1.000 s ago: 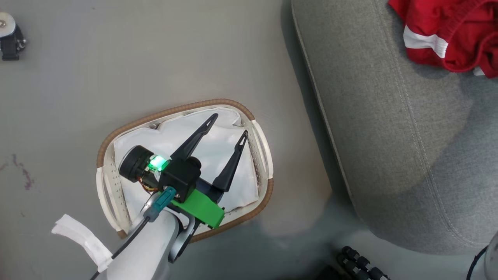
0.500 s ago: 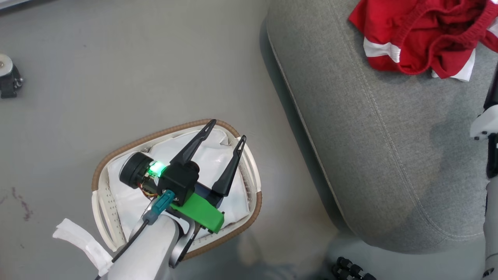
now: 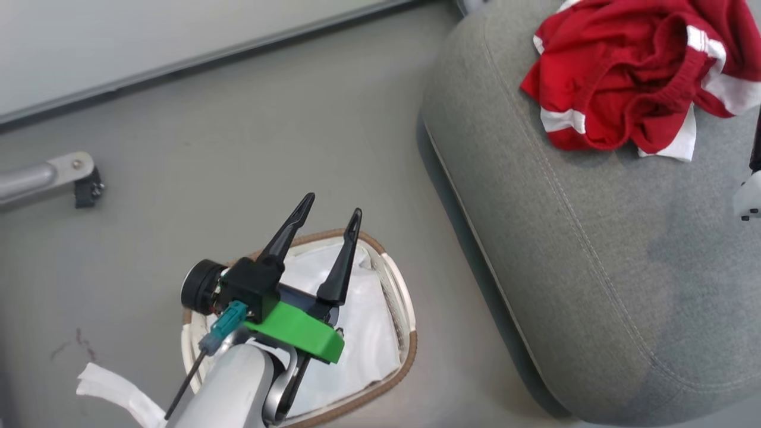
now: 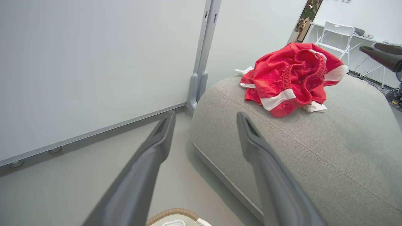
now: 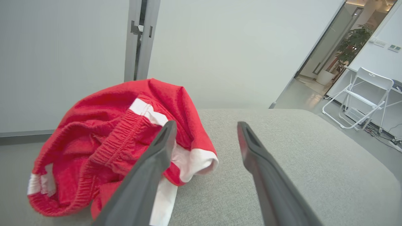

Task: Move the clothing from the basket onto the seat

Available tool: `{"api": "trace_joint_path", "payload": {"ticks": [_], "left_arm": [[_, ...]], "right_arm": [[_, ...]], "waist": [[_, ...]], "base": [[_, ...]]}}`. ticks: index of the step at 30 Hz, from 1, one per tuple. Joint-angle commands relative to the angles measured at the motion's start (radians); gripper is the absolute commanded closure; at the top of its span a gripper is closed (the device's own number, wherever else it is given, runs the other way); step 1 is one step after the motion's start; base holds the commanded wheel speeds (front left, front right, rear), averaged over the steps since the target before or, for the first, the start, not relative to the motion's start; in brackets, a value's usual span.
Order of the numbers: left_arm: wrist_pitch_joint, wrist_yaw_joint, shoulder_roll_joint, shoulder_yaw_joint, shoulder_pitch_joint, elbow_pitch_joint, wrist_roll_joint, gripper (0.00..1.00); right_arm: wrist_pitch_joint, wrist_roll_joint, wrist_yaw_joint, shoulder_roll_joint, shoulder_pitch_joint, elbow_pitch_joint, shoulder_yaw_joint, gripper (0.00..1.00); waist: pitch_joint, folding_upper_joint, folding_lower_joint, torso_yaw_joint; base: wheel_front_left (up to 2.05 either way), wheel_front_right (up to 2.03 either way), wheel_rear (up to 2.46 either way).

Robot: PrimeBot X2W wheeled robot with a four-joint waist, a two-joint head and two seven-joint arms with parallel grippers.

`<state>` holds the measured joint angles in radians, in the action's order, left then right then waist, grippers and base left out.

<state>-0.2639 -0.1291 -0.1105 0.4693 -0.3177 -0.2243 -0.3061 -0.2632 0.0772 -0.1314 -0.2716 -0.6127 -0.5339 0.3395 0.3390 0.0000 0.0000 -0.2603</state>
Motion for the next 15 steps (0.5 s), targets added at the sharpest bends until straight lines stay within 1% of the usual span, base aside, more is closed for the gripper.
{"api": "trace_joint_path", "payload": {"ticks": [1, 7, 10, 15], "left_arm": [[-0.001, -0.003, 0.006, -0.019, 0.026, 0.002, -0.005, 0.0], [-0.001, -0.003, 0.033, -0.126, 0.099, -0.006, -0.004, 0.0], [-0.001, -0.003, 0.044, -0.196, 0.146, -0.009, 0.0, 0.0], [-0.001, -0.003, 0.052, -0.287, 0.211, -0.017, 0.012, 0.0]], "right_arm": [[-0.002, -0.006, 0.001, -0.008, -0.003, 0.001, -0.013, 0.0], [-0.002, -0.02, 0.001, 0.012, 0.01, -0.008, -0.11, 0.0], [-0.002, -0.036, 0.001, 0.046, 0.024, -0.011, -0.167, 0.0], [-0.002, -0.078, 0.001, 0.114, 0.083, 0.014, -0.215, 0.0]], "waist": [[-0.099, 0.0, 0.0, 0.068], [-0.184, 0.0, 0.0, 0.131], [-0.211, 0.0, 0.0, 0.152], [-0.244, 0.0, 0.0, 0.189]], "base": [[0.0, 0.0, 0.0], [0.0, 0.0, 0.0], [0.0, 0.0, 0.0], [0.0, 0.0, 0.0]]}}
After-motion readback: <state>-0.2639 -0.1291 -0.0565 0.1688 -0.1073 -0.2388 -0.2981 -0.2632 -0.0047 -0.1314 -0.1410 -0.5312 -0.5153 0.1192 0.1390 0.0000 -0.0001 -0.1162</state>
